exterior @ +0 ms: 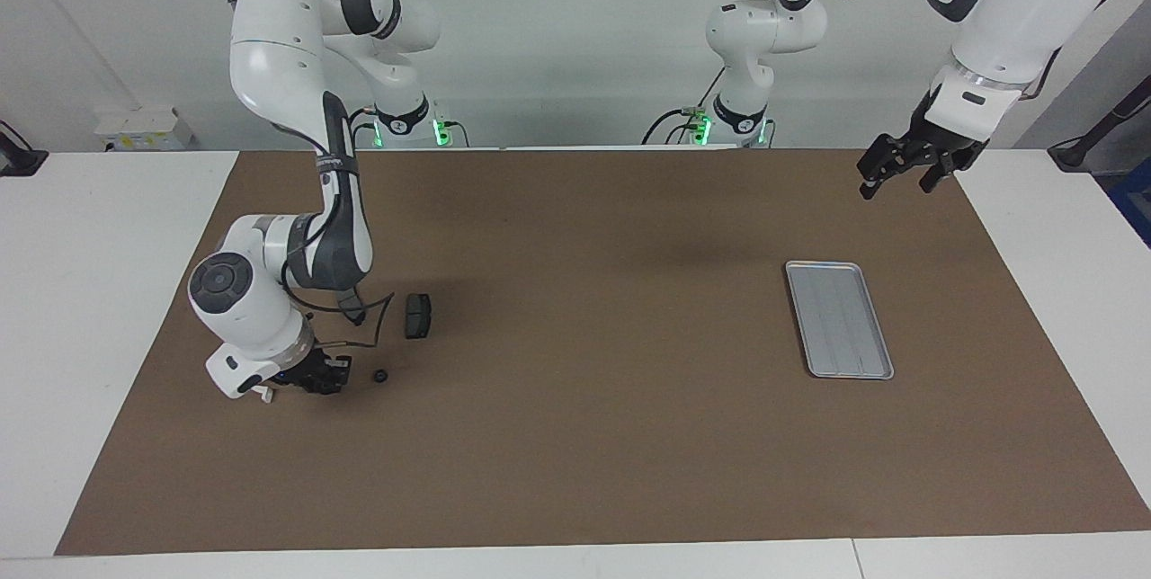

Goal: Pick bearing gear from pile to tray

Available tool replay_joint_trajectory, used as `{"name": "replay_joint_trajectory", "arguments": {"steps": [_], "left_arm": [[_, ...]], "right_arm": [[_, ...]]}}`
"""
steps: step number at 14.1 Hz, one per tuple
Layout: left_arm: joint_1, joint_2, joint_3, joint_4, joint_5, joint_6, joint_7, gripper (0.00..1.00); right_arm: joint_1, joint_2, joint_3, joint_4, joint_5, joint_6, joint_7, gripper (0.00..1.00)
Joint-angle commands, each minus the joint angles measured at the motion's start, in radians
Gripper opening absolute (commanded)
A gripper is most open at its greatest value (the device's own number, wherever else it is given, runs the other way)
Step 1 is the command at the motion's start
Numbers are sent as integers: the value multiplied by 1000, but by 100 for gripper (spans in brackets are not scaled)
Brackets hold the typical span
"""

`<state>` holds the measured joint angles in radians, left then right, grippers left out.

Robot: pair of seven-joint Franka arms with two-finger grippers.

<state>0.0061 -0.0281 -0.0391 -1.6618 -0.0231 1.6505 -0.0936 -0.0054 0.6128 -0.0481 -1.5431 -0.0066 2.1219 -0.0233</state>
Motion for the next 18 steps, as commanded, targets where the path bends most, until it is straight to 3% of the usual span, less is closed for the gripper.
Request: {"name": "replay_joint_trajectory", "arguments": {"steps": [1,4,5,9,11,13,18], "left_arm": [[3,1,1,5,-17,-17,12,100],[3,1,1,5,-17,-17,12,100],[3,1,1,5,-17,-17,12,100],[3,1,1,5,-17,-17,12,100],[3,1,1,5,-17,-17,12,100],[3,1,1,5,-17,-15,12,100],[3,1,1,5,-17,-17,12,100]], "right_arm": [[-4,-25,7,-38,5,32,16,28],[-4,-25,7,-32,5,32,22,4],[-2,-25,7,-22,4,27,22,0],[2,-74,8,40,2,-25,46,0],[42,-107,11,127,-3,-133,49,0],[93,-104,11,234,-4,-265,98,0],[270,-87,7,391,-18,-333,253,0]]}}
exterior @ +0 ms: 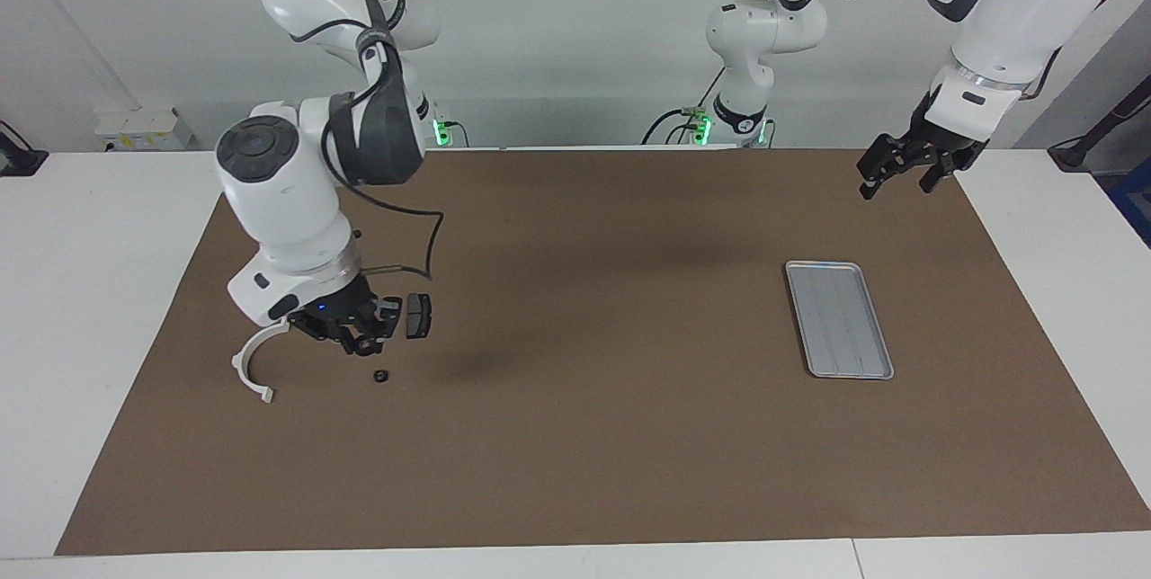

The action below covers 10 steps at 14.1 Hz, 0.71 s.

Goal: Pick bearing gear from pile to tray

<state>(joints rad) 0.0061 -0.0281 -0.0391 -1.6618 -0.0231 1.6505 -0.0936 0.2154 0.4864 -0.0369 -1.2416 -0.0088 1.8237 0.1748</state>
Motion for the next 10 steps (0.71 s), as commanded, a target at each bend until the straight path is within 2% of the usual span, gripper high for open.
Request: {"name": "replay_joint_trajectory", "arguments": {"steps": [1,5,7,10], "left_arm": [[3,1,1,5,-17,-17,12,100],[3,1,-1,5,-17,-18,14,100],[-35,1,-2,5,-17,-11,9,100],[-60,1,-1,5,-17,3,9,100]], "right_arm": [[88,49,-9,105,-22,-37,73,0],[212,49,3,117,-39,-38,92,0],[298,54,2,114,-33,-41,104,0],[332,80,17,110,-10,-20,107,2]]}}
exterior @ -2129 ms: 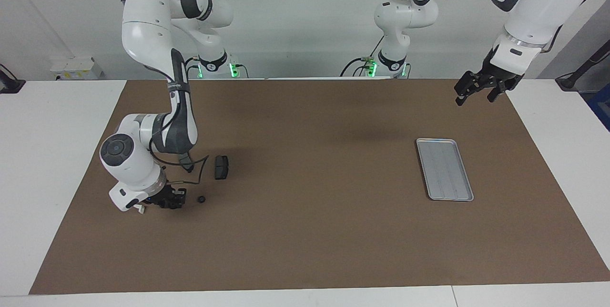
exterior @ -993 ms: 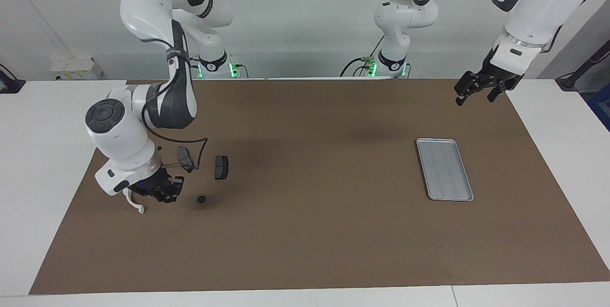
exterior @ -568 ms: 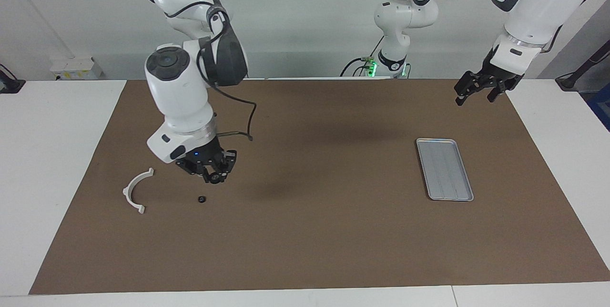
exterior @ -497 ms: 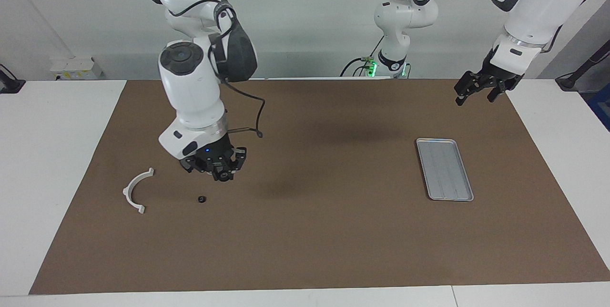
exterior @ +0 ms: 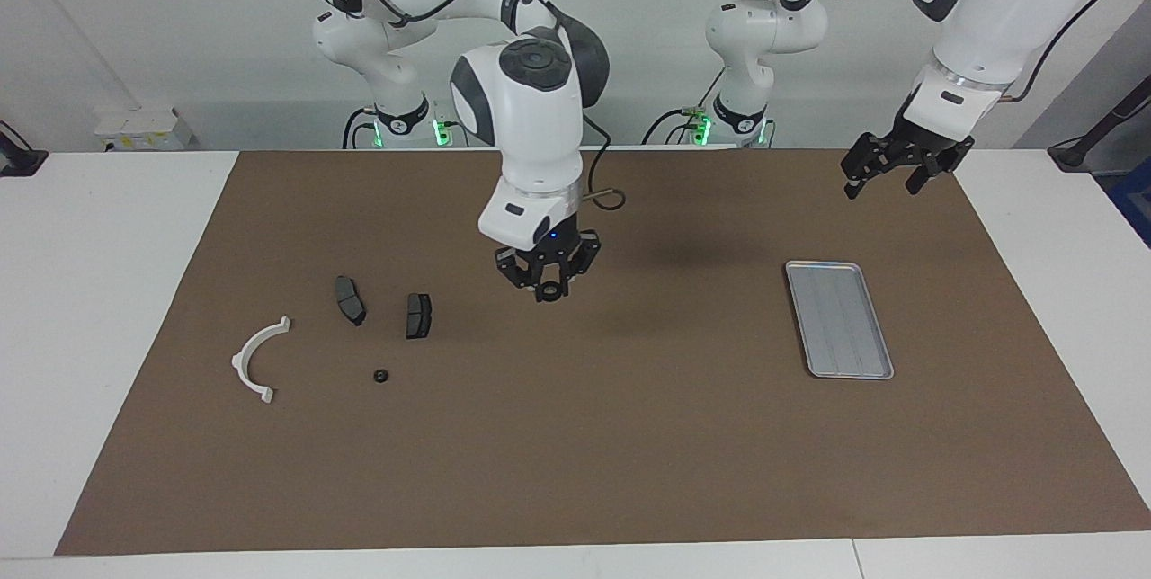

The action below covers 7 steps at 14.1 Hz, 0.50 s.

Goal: Pick bearing gear from pile to tray

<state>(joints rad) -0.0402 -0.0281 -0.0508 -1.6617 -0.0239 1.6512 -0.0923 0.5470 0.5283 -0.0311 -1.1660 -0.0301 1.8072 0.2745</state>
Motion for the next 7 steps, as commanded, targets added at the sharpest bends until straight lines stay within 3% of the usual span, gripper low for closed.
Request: {"name": "replay_joint_trajectory", "arguments": {"steps": [1,7], "left_arm": [[-12,1,11,4,-16,-1,2,100],[-21,-65,8,-130,-16,25,-142,100]], "right_arm": [[7,44,11,28,34,32,8,3],[36,65,13,-125,45,168,8,3]]}}
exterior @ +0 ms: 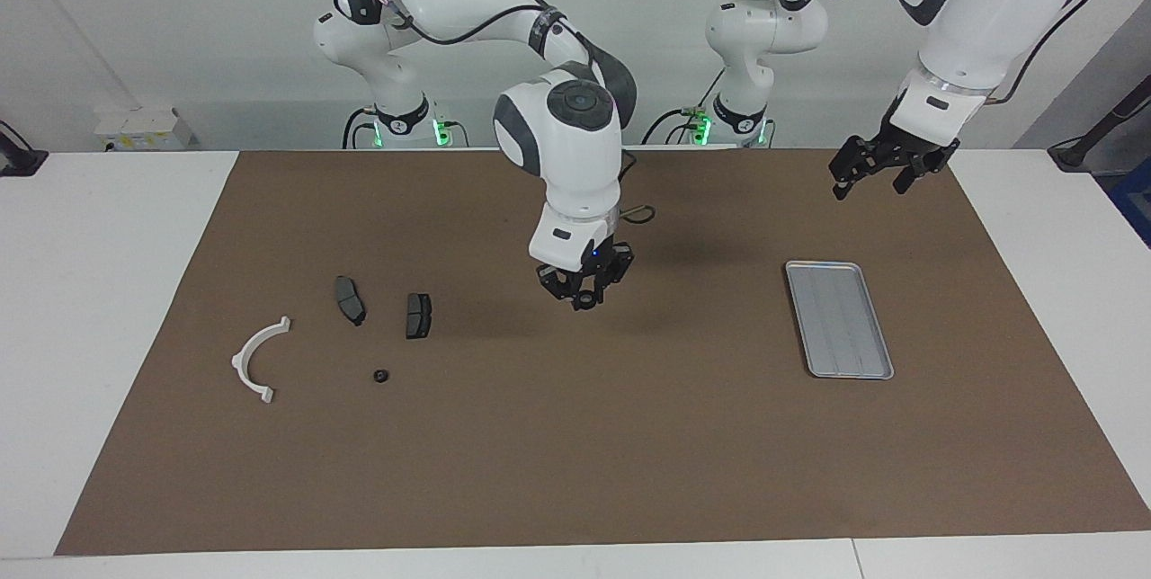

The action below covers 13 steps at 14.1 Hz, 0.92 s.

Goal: Pick bearing gear from pile to tray

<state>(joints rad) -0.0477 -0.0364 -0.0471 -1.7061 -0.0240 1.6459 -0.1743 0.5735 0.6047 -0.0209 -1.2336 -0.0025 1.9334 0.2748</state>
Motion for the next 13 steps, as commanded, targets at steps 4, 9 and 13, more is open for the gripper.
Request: {"name": "replay_joint_trajectory", "arguments": {"steps": [4,9,13], "left_arm": [[-73,-91,4,-185,-16,113,-195,100],[-64,-115,4,-277,-17,159,-252,100],[-63,-135,6,-322,-17,196,-249,100]], "right_arm": [[11,-10,6,-154,25,88,-3,4],[12,-14,6,-257,25,188,-11,6],[14,-13,6,-293,25,231,-17,6]]}}
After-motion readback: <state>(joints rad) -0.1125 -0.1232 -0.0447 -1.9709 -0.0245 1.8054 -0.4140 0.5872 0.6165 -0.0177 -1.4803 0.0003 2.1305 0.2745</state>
